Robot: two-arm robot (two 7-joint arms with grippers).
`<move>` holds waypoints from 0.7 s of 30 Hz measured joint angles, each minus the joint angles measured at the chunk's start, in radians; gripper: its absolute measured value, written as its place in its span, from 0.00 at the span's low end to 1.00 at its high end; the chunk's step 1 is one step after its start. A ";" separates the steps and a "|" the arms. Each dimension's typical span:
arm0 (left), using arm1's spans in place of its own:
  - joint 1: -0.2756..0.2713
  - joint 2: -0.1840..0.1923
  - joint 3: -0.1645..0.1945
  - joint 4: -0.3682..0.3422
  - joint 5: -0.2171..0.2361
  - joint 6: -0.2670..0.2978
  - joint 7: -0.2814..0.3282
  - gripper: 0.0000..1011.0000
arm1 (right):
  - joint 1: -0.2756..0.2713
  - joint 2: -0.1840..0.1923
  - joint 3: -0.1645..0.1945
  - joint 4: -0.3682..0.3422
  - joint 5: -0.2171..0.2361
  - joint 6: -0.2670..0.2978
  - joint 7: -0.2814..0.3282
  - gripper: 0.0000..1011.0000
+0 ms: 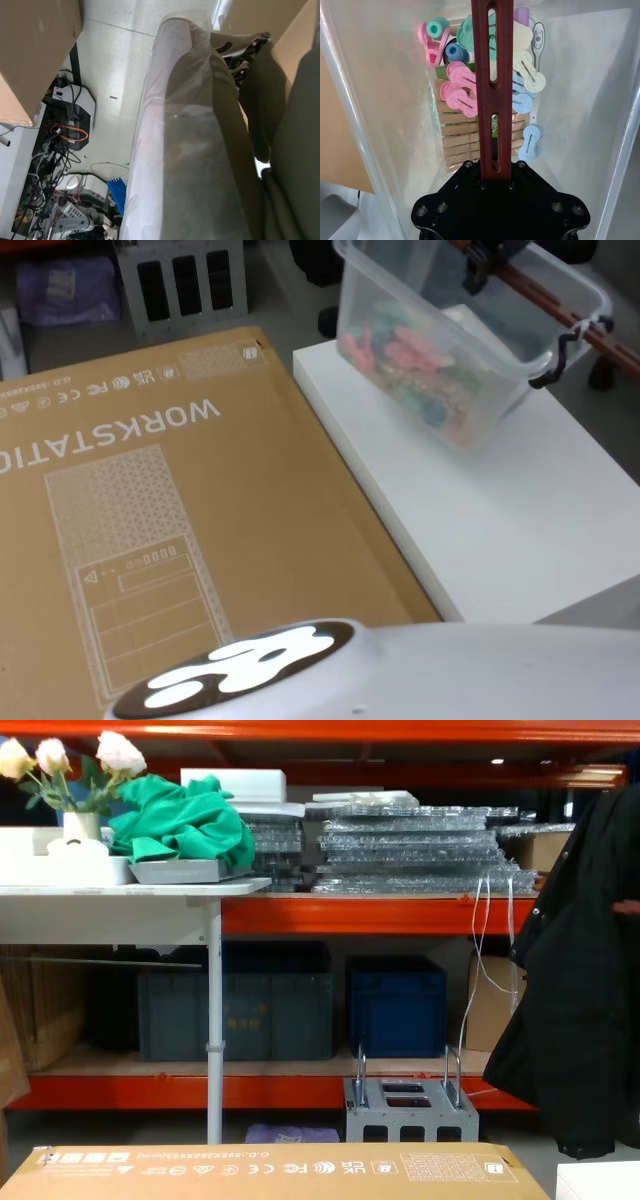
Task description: Use one hand to grasp the basket and place it at the designated location.
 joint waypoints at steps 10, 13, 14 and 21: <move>0.000 0.000 0.000 0.000 0.000 0.000 0.000 0.00 | -0.017 -0.006 0.008 0.093 -0.038 0.029 -0.020 0.00; 0.000 0.000 0.000 0.000 0.000 0.000 0.000 0.00 | -0.030 -0.002 0.009 0.108 -0.051 0.045 -0.030 0.00; 0.000 0.000 0.000 0.000 0.000 0.000 0.000 0.00 | -0.040 0.002 0.009 0.114 -0.056 0.054 -0.035 0.00; 0.000 0.000 0.000 0.000 0.000 0.000 0.000 0.00 | -0.076 0.014 0.016 0.124 -0.062 0.086 -0.044 0.00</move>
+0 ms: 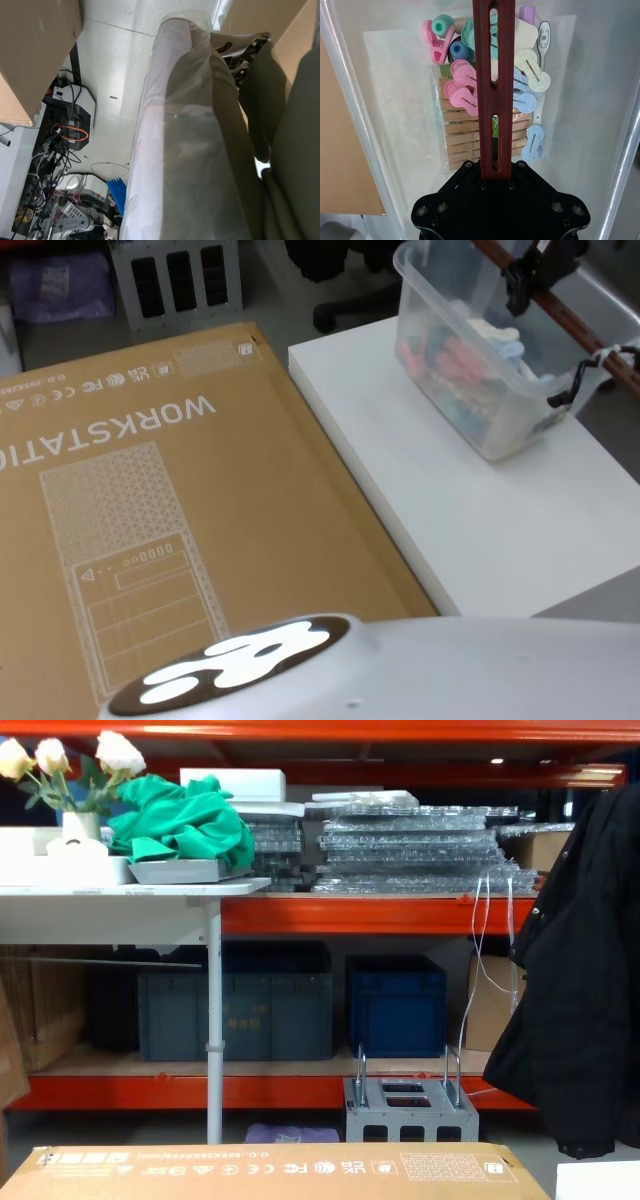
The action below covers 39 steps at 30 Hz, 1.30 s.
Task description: Use one hand to grasp the basket and place it at the designated location.
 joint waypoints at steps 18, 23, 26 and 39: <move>0.000 0.000 0.000 0.000 0.000 0.000 0.000 0.00 | -0.082 0.005 0.051 -0.032 0.046 0.106 -0.009 0.00; 0.000 0.000 0.000 0.000 0.000 0.000 0.000 0.00 | -0.085 -0.017 0.056 -0.011 0.030 0.128 0.002 0.00; 0.000 0.000 0.000 0.000 0.000 0.000 0.000 0.00 | -0.086 -0.020 0.058 -0.006 0.028 0.128 0.003 0.00; 0.000 0.000 0.000 0.000 0.000 0.000 0.000 0.00 | -0.094 -0.038 0.058 0.022 0.008 0.107 0.016 0.00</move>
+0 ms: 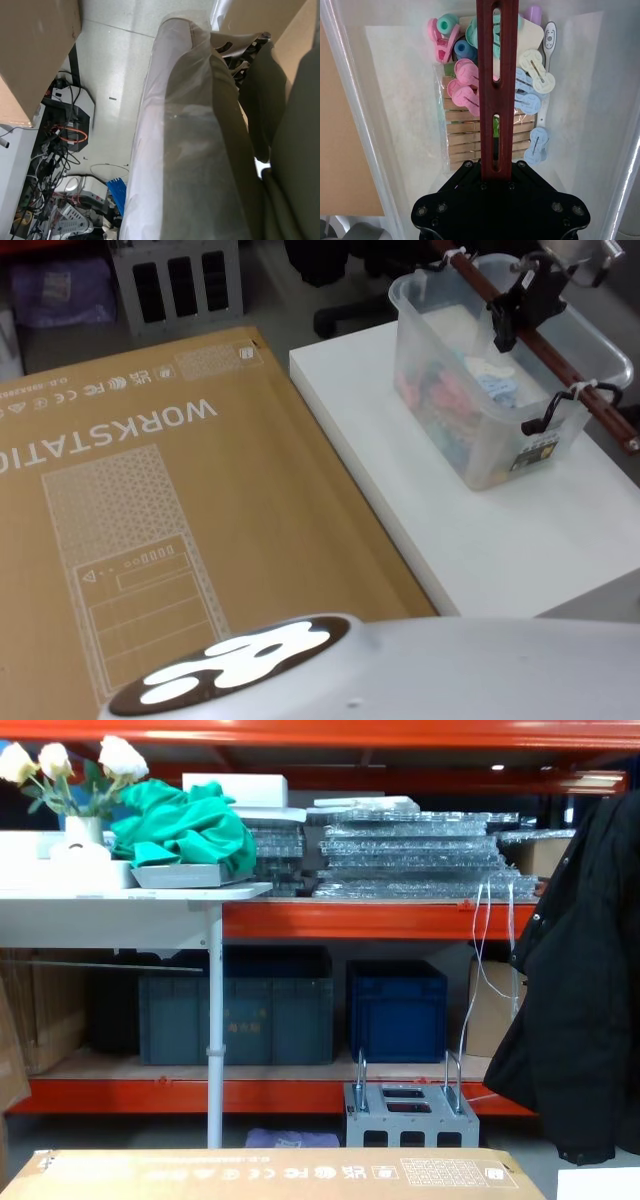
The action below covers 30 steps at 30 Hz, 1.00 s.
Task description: Use one hand to grasp the basket and place it at the designated location.
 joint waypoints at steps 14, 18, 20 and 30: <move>0.000 0.000 0.000 0.000 0.000 0.000 0.000 0.00 | 0.002 -0.008 -0.001 0.018 -0.008 -0.020 0.005 0.21; 0.000 0.000 0.000 0.000 0.000 0.000 0.000 0.00 | 0.001 -0.002 0.004 0.010 -0.007 -0.020 0.003 0.33; 0.000 0.000 0.000 0.000 0.000 0.000 0.000 0.00 | 0.002 0.002 0.006 0.004 -0.006 -0.019 0.002 0.39; 0.000 0.000 0.000 0.000 0.000 0.000 0.000 0.00 | 0.006 0.059 0.050 -0.075 0.028 -0.015 0.000 0.69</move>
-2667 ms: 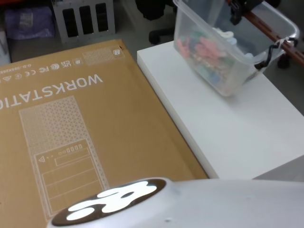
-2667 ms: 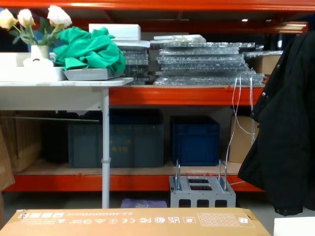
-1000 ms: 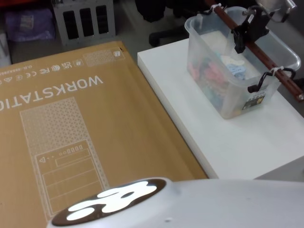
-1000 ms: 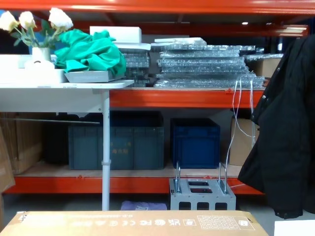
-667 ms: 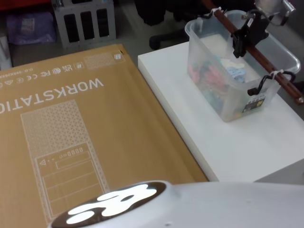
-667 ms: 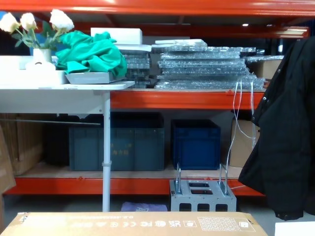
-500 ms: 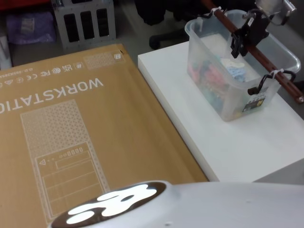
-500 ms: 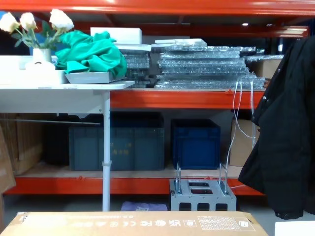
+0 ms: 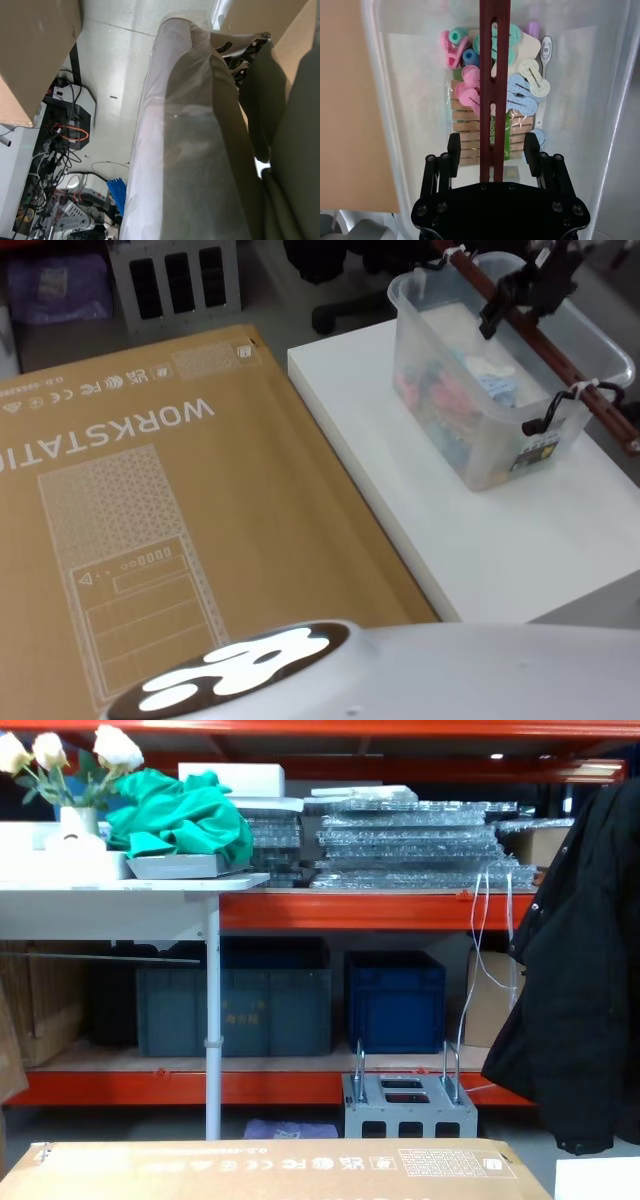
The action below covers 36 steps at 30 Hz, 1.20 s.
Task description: Use one hand to grasp the basket and place it at the designated location.
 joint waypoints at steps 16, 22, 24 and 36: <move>0.000 0.000 0.000 0.000 0.000 0.000 0.000 0.00 | 0.000 0.103 0.088 -0.122 0.087 0.012 0.009 0.99; 0.000 0.000 0.000 0.000 0.000 0.000 0.000 0.00 | -0.006 0.121 0.108 -0.143 0.100 0.013 0.006 0.99; 0.000 0.000 0.000 0.000 0.000 0.000 0.000 0.00 | -0.007 0.124 0.113 -0.148 0.103 0.014 0.005 0.99; 0.000 0.000 0.000 0.000 0.000 0.000 0.000 0.00 | -0.021 0.151 0.144 -0.187 0.117 0.028 -0.003 0.99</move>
